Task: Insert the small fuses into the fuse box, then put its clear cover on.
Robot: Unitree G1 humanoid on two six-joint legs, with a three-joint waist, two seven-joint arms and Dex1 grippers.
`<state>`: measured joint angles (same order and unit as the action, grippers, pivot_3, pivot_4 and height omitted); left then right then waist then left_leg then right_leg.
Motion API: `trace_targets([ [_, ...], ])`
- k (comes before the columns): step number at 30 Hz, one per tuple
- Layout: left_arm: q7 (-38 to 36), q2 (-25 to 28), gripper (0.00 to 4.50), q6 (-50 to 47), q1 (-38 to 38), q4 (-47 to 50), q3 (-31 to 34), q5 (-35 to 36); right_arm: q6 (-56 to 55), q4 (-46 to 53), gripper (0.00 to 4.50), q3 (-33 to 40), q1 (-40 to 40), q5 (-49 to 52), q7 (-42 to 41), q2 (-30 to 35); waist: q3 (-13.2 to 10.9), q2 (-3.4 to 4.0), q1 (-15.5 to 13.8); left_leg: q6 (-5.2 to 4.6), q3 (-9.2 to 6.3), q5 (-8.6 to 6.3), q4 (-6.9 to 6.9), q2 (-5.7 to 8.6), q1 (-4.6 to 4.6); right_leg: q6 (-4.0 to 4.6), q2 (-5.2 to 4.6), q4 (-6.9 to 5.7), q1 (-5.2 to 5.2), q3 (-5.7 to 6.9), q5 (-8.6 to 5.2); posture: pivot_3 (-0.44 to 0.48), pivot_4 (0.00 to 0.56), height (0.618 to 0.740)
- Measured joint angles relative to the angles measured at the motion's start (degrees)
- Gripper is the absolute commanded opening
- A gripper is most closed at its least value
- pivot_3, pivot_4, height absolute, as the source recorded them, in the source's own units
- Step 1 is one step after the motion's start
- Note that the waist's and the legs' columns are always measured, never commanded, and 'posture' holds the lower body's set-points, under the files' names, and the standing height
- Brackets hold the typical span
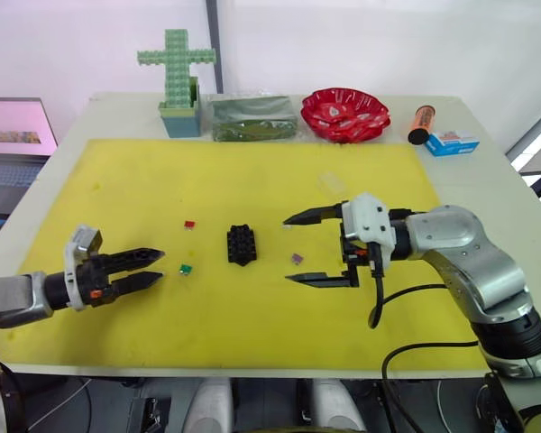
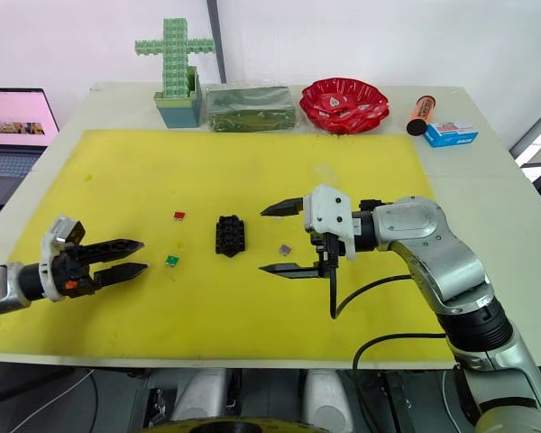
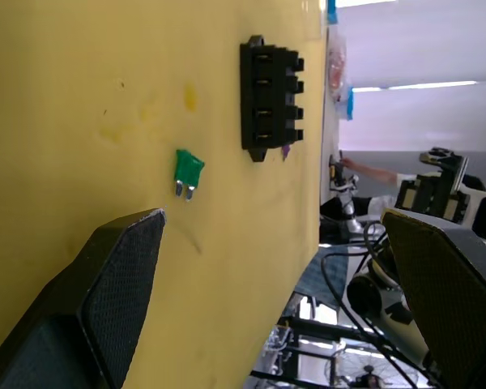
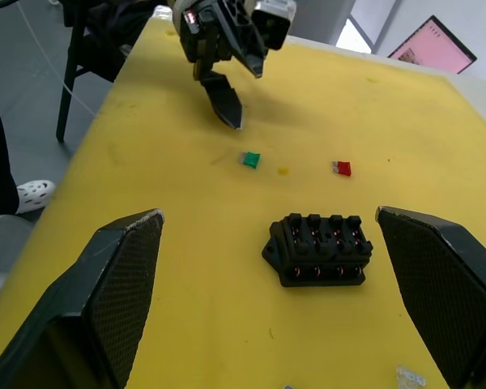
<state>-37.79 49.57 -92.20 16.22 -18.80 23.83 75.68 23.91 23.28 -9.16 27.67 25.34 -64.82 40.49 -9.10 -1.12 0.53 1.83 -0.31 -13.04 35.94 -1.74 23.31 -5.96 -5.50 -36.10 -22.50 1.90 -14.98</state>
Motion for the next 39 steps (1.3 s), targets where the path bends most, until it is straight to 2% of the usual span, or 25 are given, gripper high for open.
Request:
trace_targets([
  [7, 4.09, -3.74, 4.5, 0.0, 0.25, 1.23, 0.17, 1.24, 0.07, 0.2, 4.48, -0.23, -0.56, -0.27, 0.42, 0.0, 0.0, 0.0, 0.06, 0.0, 0.02, 0.0, -0.01, 0.02, 0.0, 0.02, -0.02, 0.01, 0.0, 0.0, 0.0, 0.0, 0.15, 0.74],
  [13, 4.8, -5.39, 4.5, 0.67, 0.39, 3.06, 0.65, -0.29, 0.17, 0.18, 4.48, -0.14, -0.03, -0.32, 0.26, 0.72, 0.01, 0.0, -0.08, 0.0, 0.02, 0.0, 0.01, 0.04, 0.0, 0.04, -0.03, 0.03, 0.02, 0.0, 0.0, 0.0, 0.15, 0.74],
  [24, 2.45, -5.45, 4.5, 1.52, 2.77, 1.42, 0.41, -5.31, 1.16, 0.73, 4.48, 0.49, -0.04, 0.25, 0.34, 1.23, 0.01, 0.0, -0.05, 0.0, 0.02, 0.0, 0.0, 0.04, -0.01, 0.2, -0.03, 0.03, 0.01, 0.0, -0.08, 0.0, 0.15, 0.74],
  [39, 0.38, -9.38, 4.5, 1.09, 5.36, 1.5, -0.28, -9.42, 1.99, 1.28, 4.48, 0.56, -0.19, 0.64, 0.38, 1.37, 0.01, 0.0, -1.34, 0.01, 0.02, 0.0, 0.08, 0.08, -0.01, 0.27, -0.07, 0.11, 0.08, 0.0, -0.08, 0.0, 0.15, 0.74],
])
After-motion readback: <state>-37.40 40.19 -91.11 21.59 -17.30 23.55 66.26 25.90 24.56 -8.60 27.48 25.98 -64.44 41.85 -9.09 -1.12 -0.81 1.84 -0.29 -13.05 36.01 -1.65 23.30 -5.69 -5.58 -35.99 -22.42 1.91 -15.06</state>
